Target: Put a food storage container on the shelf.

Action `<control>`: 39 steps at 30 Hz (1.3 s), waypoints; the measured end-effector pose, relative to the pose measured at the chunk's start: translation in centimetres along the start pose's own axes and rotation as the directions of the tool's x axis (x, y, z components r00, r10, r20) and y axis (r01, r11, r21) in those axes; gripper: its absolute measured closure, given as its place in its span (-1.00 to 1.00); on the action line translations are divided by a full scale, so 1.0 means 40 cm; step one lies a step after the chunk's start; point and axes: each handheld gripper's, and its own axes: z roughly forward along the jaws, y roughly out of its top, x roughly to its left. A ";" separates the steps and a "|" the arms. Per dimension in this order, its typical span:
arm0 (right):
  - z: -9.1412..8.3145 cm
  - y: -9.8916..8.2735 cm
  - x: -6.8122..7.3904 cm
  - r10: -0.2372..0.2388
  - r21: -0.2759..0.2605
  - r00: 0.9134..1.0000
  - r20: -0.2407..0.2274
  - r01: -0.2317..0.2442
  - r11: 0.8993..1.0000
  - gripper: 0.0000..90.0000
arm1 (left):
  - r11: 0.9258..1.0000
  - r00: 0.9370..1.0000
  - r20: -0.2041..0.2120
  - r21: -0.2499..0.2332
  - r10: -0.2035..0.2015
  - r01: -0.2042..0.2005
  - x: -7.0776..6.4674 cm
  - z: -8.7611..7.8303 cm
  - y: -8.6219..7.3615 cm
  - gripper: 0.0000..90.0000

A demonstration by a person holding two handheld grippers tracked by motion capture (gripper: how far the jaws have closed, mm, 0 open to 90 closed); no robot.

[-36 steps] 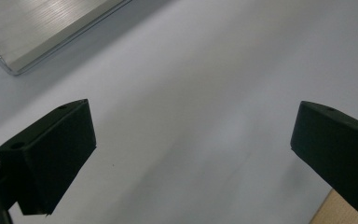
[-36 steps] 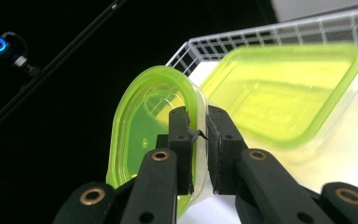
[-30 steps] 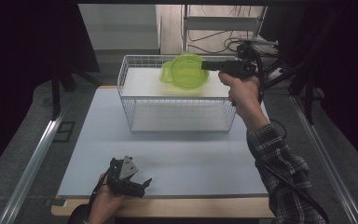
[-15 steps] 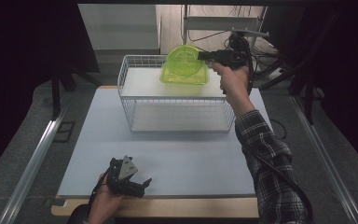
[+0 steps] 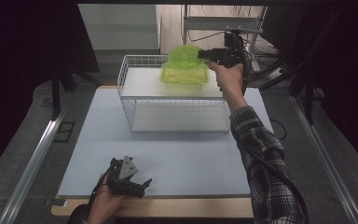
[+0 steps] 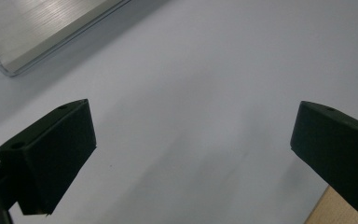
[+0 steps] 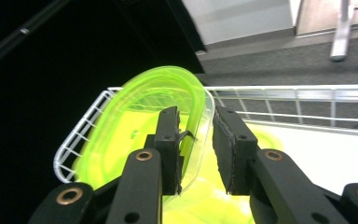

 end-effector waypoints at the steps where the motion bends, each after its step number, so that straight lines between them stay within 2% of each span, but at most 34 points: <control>1: 0.003 -0.001 -0.001 -0.005 0.003 1.000 0.009 0.005 1.000 0.59 | 1.000 1.000 0.002 0.000 -0.001 0.001 0.000 0.001 0.000 -1.00; 8: 0.013 -0.003 0.005 -0.045 0.007 0.999 0.030 0.045 0.999 0.54 | 1.000 1.000 0.002 0.002 0.003 -0.003 -0.001 0.001 0.000 -1.00; 12: 0.009 -0.003 0.008 -0.069 0.000 0.997 0.034 0.070 0.998 0.32 | 1.000 1.000 0.002 0.002 0.003 -0.003 -0.001 0.001 0.000 -1.00; 15: 0.002 -0.003 0.014 -0.108 -0.008 0.993 0.043 0.108 0.994 0.17 | 1.000 1.000 0.002 0.000 0.002 -0.002 -0.001 0.000 0.000 -1.00; 19: -0.011 -0.005 0.020 -0.165 -0.015 0.985 0.049 0.166 0.986 0.00 | 1.000 1.000 0.001 0.003 0.003 -0.003 -0.001 0.001 0.000 -1.00; 25: -0.030 -0.013 0.021 -0.223 0.000 0.974 0.046 0.223 0.975 -0.18 | 1.000 1.000 0.001 0.007 0.005 -0.005 -0.002 0.002 0.000 -1.00; 33: -0.066 -0.031 0.024 -0.322 0.018 0.945 0.050 0.322 0.947 -0.29 | 1.000 1.000 0.002 0.006 0.005 -0.005 -0.002 0.002 0.000 -1.00; 37: -0.081 -0.042 0.020 -0.335 0.024 0.941 0.040 0.335 0.942 -0.32 | 1.000 1.000 0.015 -0.014 -0.009 0.009 0.002 -0.003 0.001 -1.00; 39: -0.086 -0.047 0.016 -0.333 0.024 0.942 0.033 0.333 0.943 -0.33 | 1.000 1.000 0.020 -0.020 -0.012 0.012 0.003 -0.005 0.001 -1.00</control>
